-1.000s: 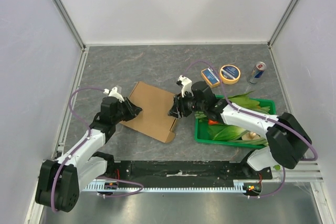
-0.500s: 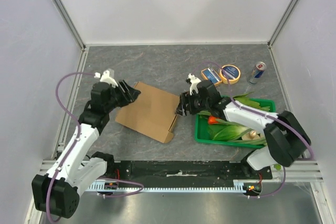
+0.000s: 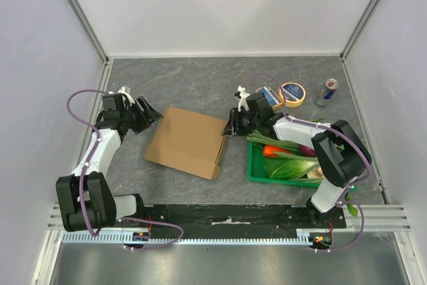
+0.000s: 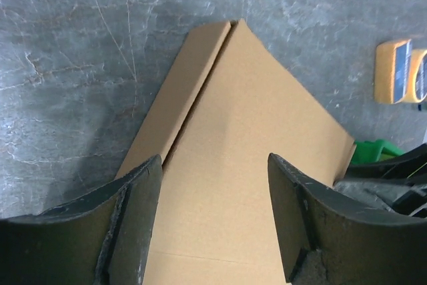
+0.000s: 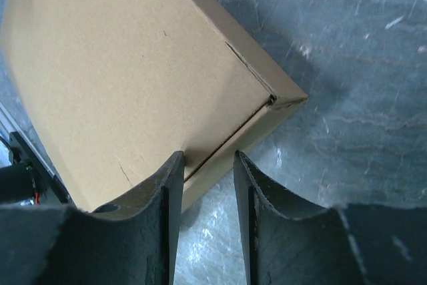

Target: Fold the paper box

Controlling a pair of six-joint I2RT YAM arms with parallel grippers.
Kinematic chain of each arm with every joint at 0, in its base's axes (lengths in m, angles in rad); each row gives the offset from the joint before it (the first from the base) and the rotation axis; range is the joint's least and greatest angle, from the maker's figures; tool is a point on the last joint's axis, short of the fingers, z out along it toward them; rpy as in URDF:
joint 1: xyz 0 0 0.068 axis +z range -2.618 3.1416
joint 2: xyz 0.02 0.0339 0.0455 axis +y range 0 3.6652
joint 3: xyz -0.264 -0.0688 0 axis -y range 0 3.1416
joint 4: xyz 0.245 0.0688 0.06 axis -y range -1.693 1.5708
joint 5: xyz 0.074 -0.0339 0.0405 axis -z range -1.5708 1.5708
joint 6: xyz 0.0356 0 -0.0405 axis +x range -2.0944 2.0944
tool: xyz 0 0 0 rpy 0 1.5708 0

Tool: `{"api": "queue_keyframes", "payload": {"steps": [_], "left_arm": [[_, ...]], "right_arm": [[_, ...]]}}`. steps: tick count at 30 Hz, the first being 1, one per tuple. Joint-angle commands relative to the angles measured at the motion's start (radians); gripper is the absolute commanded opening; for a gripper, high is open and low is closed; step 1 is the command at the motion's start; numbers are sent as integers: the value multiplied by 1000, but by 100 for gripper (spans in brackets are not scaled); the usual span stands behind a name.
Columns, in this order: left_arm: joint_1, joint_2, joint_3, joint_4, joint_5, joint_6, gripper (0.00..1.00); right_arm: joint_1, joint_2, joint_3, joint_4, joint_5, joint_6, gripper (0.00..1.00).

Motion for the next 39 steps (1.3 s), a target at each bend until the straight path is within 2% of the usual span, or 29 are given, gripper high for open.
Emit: {"api": "queue_keyframes", "payload": {"steps": [1,7,13,20,28,33,39], "left_arm": [[3,12,2,-14,29,81,71],[4,-13,-47,-39,-89,46,72],[7,-68,-122,-36,-165,-8,77],[9,-67,-216,116,1,-51,81],[9,-76,-248,185,35,-92,81],[9,-51,-259,200,38,-108,79],[9,-36,-317,283,97,-134,79]], "right_arm": [[-20,60,78,8,63,-23,42],[-32,149,176,-28,112,-69,41],[-73,183,172,-28,137,-94,38],[-100,212,161,-23,132,-111,34],[-135,225,132,-18,149,-114,26],[-178,261,114,47,29,-59,13],[-212,295,118,61,-1,-48,10]]}}
